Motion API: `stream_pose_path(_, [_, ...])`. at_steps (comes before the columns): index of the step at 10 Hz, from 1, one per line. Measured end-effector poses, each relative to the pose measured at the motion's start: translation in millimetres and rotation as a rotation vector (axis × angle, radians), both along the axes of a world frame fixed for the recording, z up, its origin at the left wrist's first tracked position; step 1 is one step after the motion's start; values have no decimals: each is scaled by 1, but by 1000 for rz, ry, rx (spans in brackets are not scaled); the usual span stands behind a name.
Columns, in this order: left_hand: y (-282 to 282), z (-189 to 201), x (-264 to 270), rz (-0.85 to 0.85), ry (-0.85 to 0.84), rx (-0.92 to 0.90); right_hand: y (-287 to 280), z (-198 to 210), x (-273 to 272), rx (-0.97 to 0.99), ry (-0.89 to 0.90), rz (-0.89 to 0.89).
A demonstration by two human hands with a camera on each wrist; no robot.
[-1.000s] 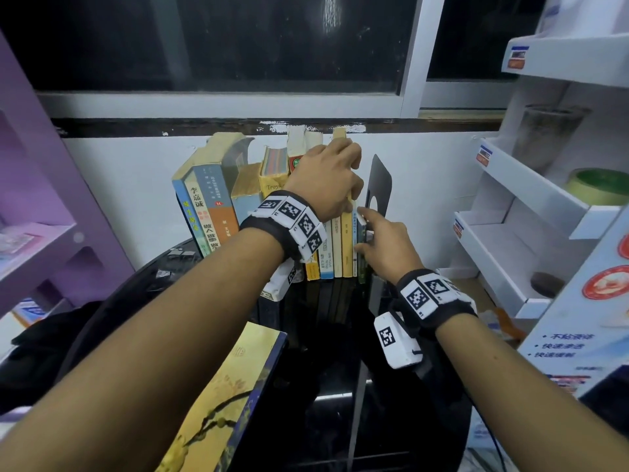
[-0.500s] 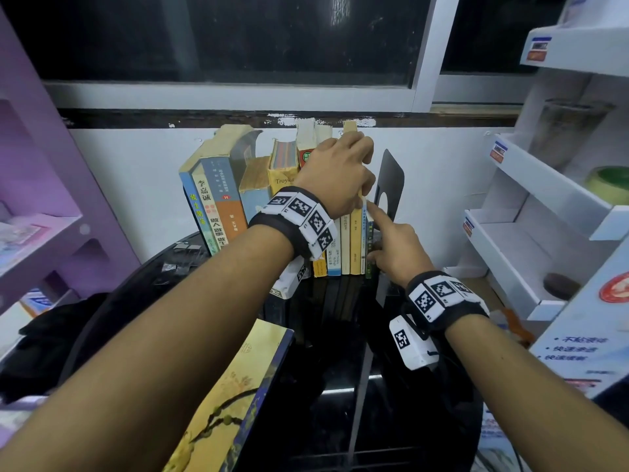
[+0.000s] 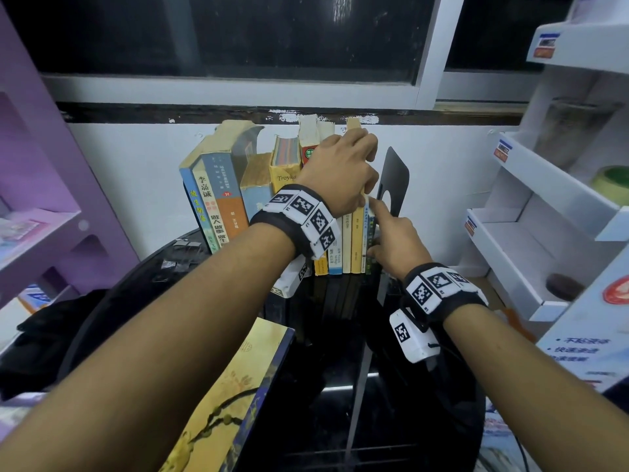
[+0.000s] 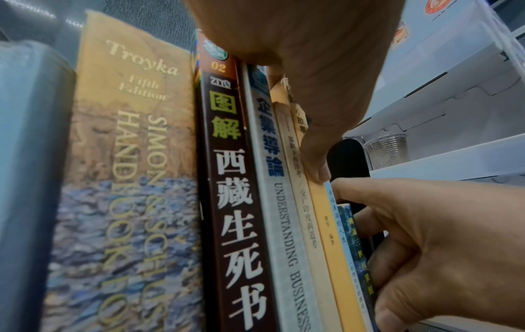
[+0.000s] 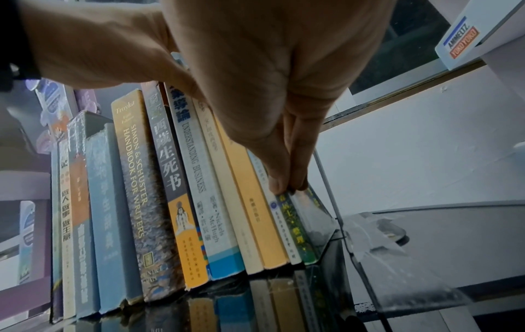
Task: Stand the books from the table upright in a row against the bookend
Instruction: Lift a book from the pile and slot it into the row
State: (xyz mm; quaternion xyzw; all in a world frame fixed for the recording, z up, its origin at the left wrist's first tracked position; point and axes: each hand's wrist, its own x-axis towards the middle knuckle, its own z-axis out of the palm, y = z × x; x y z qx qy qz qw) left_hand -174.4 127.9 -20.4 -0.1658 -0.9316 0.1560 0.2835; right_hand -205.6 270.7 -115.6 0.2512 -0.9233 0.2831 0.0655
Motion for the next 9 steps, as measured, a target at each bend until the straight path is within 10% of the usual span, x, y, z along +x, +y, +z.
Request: stream_pose_path(9, [2,1,2,0,-3,10,1,3,-9,-29,-89,12])
